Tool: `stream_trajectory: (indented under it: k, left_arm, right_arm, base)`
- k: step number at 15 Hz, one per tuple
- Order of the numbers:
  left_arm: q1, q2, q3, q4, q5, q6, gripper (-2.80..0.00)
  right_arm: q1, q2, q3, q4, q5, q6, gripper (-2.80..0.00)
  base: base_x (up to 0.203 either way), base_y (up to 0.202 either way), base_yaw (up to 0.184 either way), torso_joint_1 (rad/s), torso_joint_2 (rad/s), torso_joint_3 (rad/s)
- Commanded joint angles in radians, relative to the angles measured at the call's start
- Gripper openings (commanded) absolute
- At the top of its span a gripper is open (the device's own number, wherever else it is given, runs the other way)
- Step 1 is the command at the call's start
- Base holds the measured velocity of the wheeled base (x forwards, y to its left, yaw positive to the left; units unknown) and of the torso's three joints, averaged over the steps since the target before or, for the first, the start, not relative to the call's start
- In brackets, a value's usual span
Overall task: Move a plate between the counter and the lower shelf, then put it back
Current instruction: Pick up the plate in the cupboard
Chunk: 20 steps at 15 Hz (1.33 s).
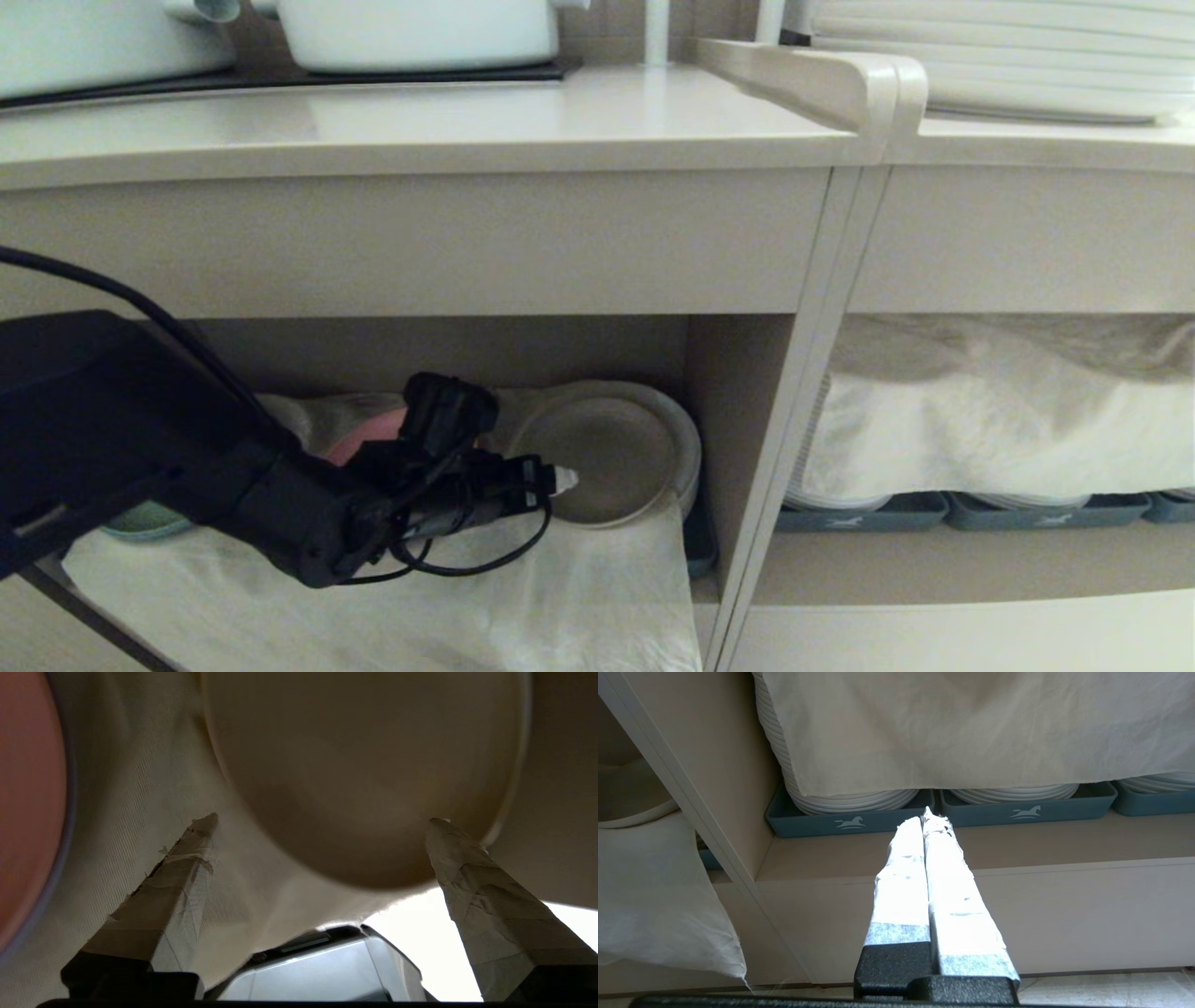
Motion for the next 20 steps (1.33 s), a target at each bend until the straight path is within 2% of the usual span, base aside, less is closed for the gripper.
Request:
stream_trajectory:
  k: [1,7,20]
  left_arm:
    - [0.004,0.033,-0.019,-0.003,0.002,-0.004,0.00]
    - [0.004,0.049,-0.024,-0.003,0.033,-0.004,0.00]
    - [0.000,0.074,-0.062,0.000,0.036,-0.004,0.00]
  right_arm:
    - [0.000,0.001,0.000,0.000,0.000,0.000,-2.80]
    - [0.000,0.001,-0.001,0.000,0.000,0.000,-2.80]
    - [0.000,0.001,0.000,0.000,0.000,0.000,-2.80]
  base:
    - [0.000,0.000,0.000,0.000,0.00,0.000]
    - [0.000,0.000,0.000,0.000,0.00,0.000]
    - [0.000,0.000,0.000,0.000,0.00,0.000]
